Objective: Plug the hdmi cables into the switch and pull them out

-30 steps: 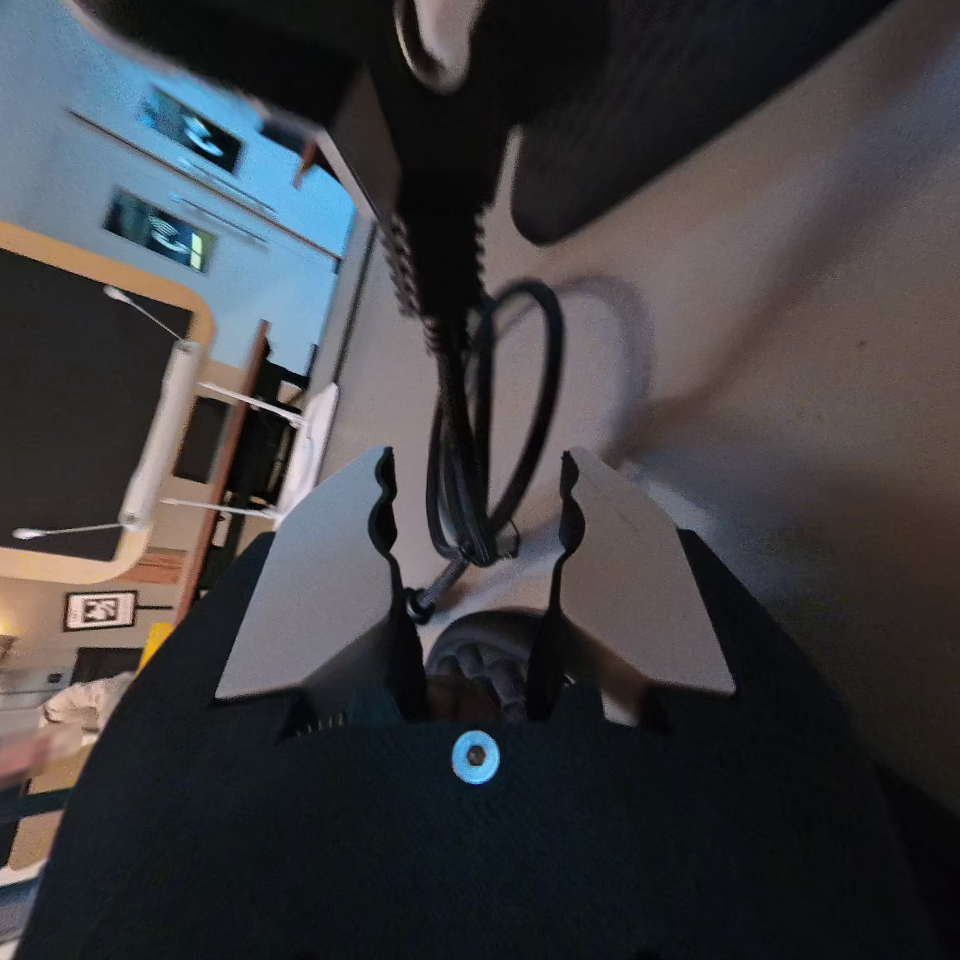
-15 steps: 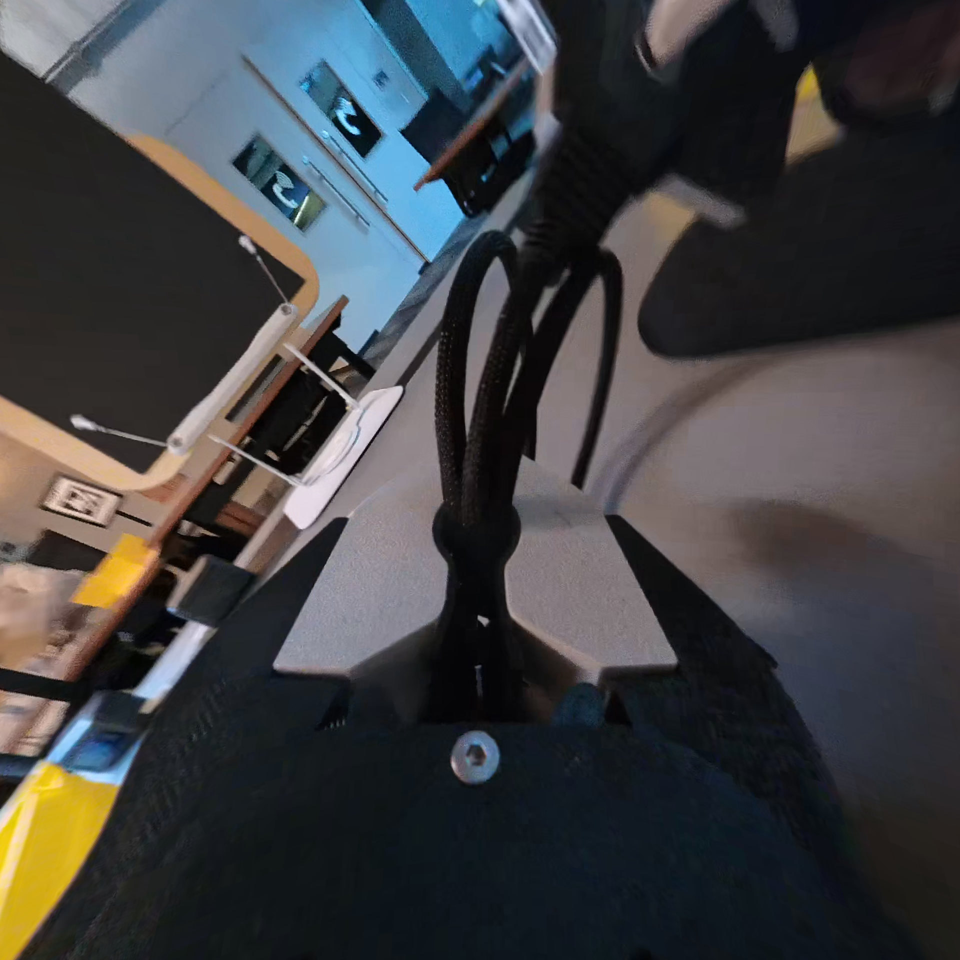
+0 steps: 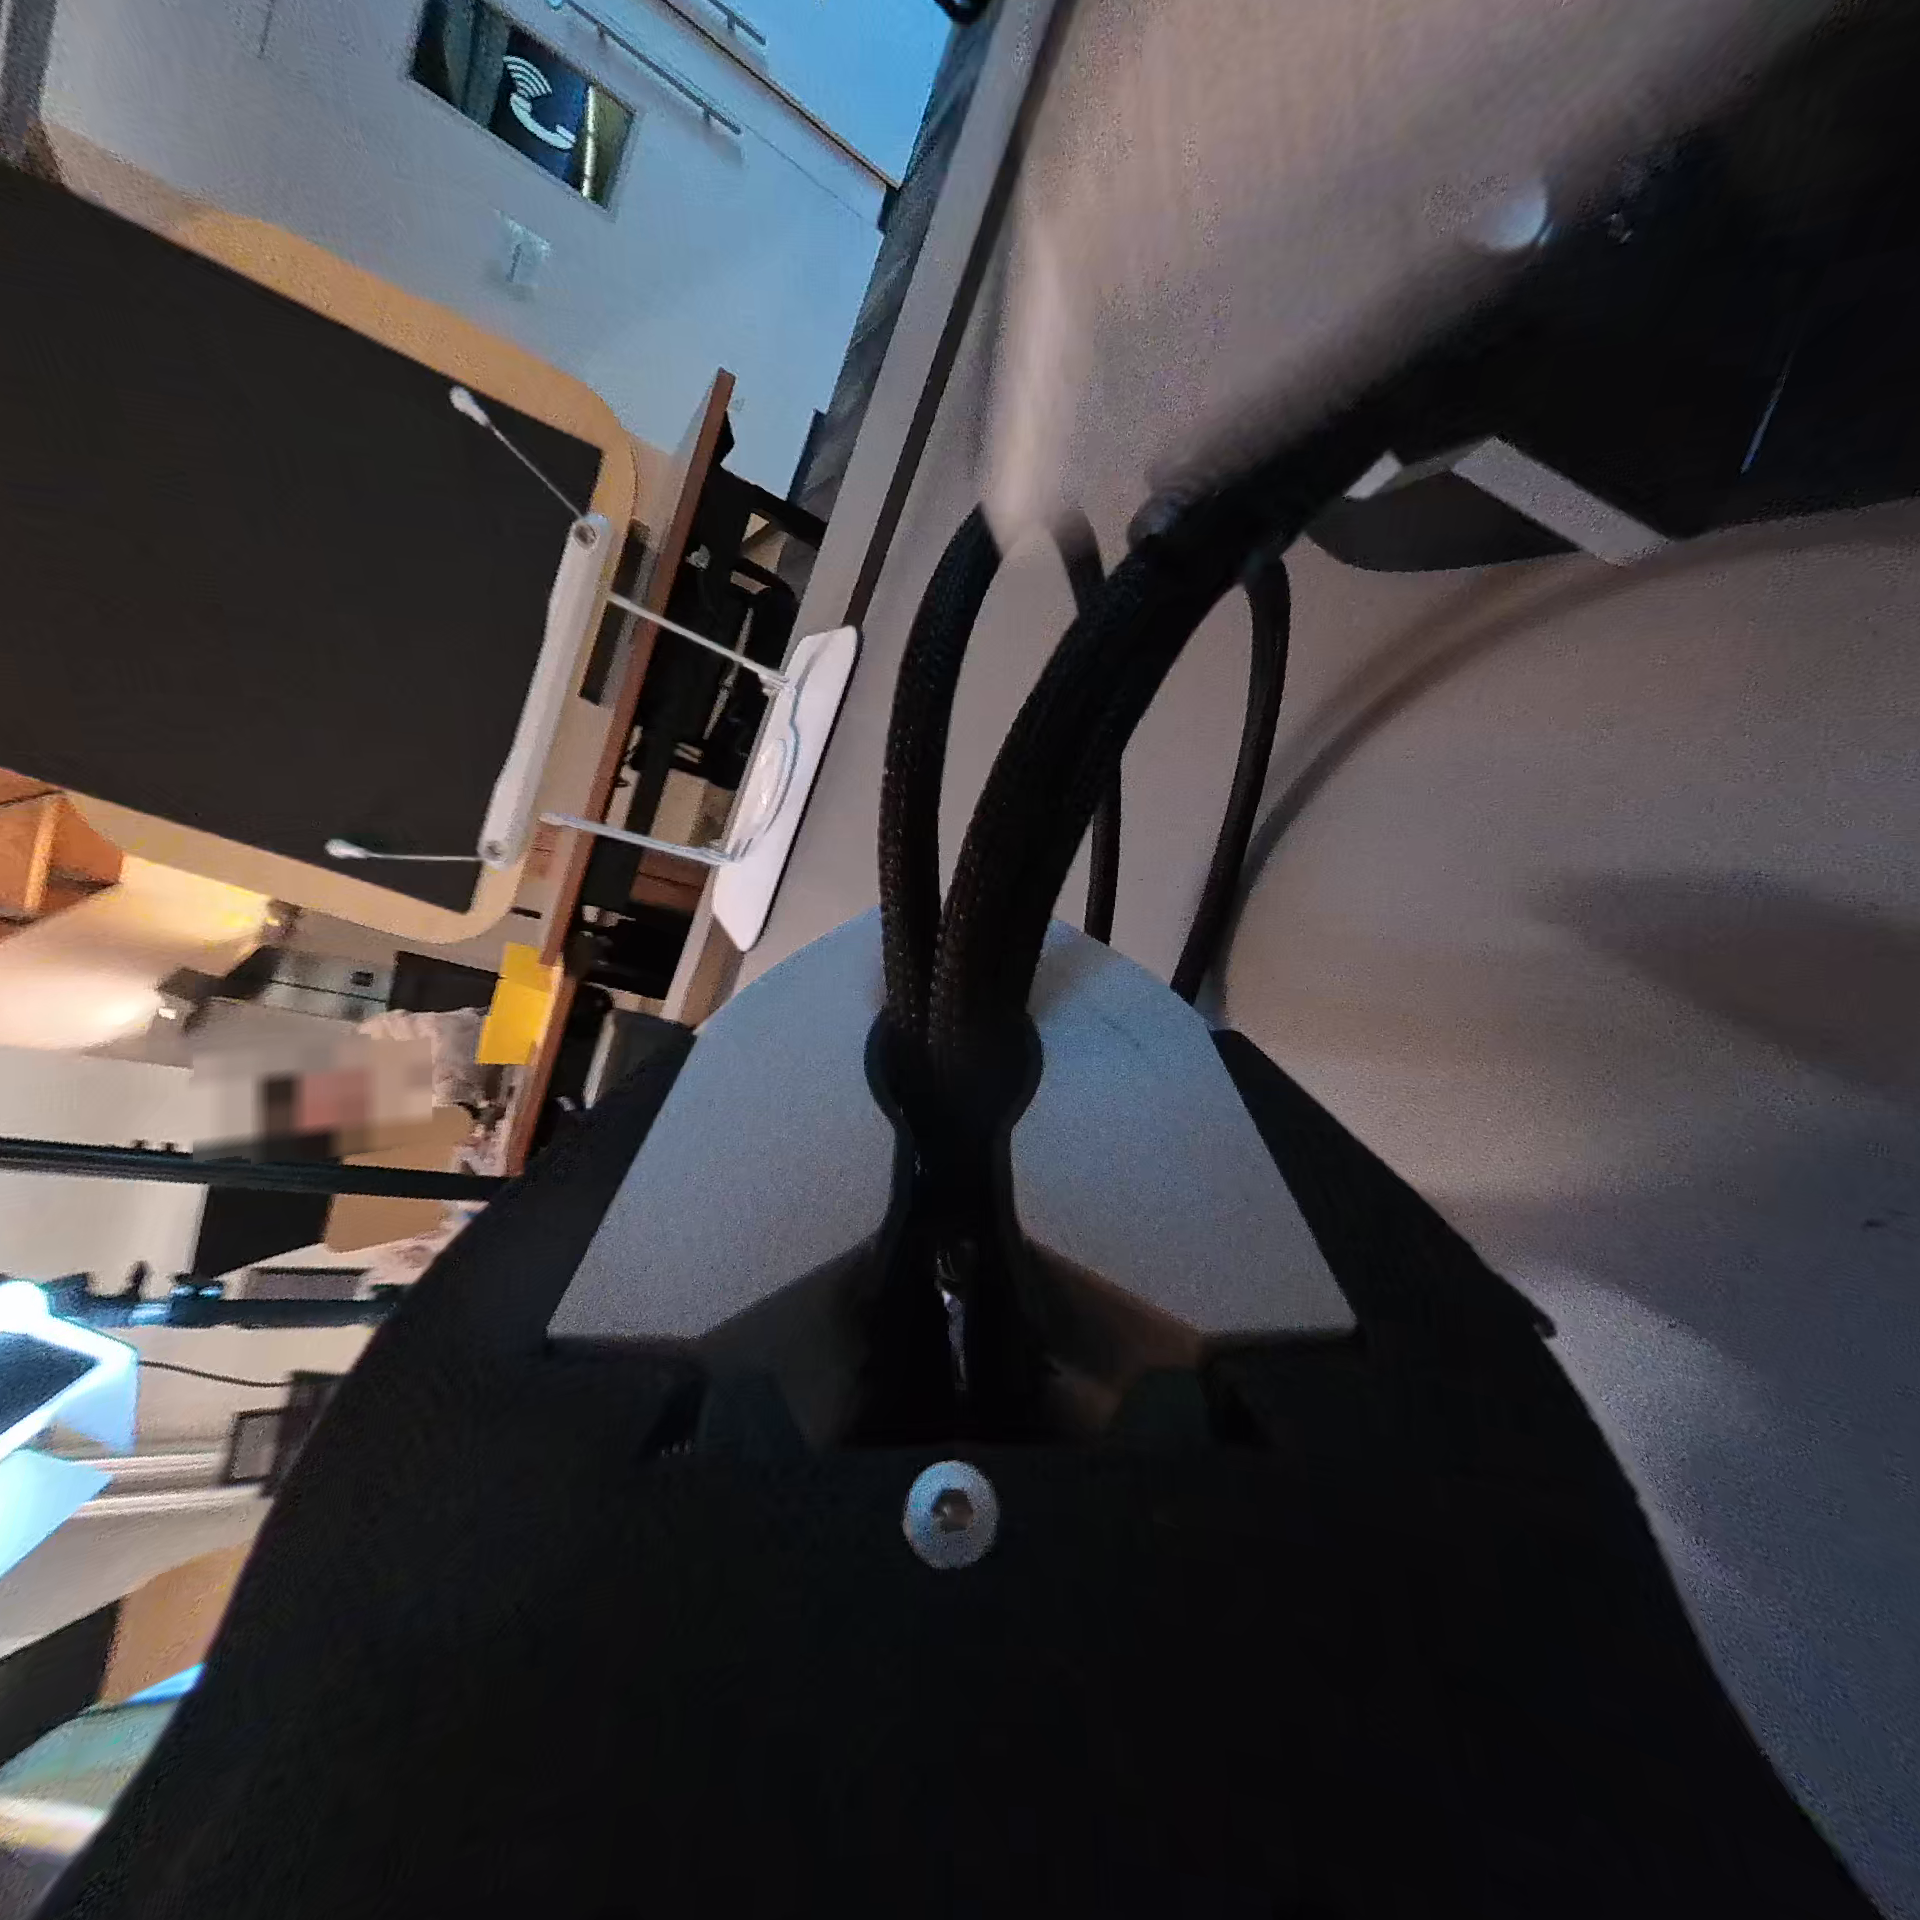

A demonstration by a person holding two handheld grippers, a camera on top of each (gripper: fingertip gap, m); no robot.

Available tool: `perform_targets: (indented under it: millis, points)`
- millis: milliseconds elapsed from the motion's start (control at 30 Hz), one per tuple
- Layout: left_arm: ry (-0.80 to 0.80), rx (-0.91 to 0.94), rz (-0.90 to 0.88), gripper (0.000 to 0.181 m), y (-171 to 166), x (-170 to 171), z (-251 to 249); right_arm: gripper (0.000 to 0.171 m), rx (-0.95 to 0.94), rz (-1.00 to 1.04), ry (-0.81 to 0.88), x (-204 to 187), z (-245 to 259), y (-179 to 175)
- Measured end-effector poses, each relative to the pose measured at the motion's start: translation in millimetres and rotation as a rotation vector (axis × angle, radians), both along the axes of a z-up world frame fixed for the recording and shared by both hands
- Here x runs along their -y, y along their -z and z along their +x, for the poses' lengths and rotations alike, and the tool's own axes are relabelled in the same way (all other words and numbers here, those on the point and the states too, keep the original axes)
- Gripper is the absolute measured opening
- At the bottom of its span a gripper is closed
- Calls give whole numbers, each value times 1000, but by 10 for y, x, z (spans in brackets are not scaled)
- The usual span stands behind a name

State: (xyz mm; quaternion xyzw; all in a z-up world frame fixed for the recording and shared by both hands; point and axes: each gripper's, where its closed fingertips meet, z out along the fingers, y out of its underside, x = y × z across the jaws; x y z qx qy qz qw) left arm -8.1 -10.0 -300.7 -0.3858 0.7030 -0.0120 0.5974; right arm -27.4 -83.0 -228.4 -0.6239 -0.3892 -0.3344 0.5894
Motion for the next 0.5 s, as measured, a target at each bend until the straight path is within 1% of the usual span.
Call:
perform_targets:
  millis: [33,100,167,200,267,300,367,433,500]
  points:
    - [-6,-4,22,7,-14,13,7,56,28,-85,5,-46,-67,145]
    - [13,-6,38,7,-44,68,26,53,85,-200,40,-132,-55,403]
    - [49,-27,103,9,-62,130,36,40,171,-229,65,-185,10,554]
    - [57,-47,148,7,-59,145,13,33,188,-189,27,-209,-31,545]
    - [108,-51,206,7,-81,221,-17,20,197,-173,16,-223,-40,536]
    - [129,-22,214,7,-125,255,-25,16,203,-166,20,-226,-42,517]
    - [175,70,211,10,-264,328,-49,15,195,-120,6,-200,-60,429]
    - [236,197,215,24,-465,394,-113,14,139,-86,16,-173,0,324]
    - [264,345,152,36,-673,366,-226,14,71,-38,35,-115,138,168]
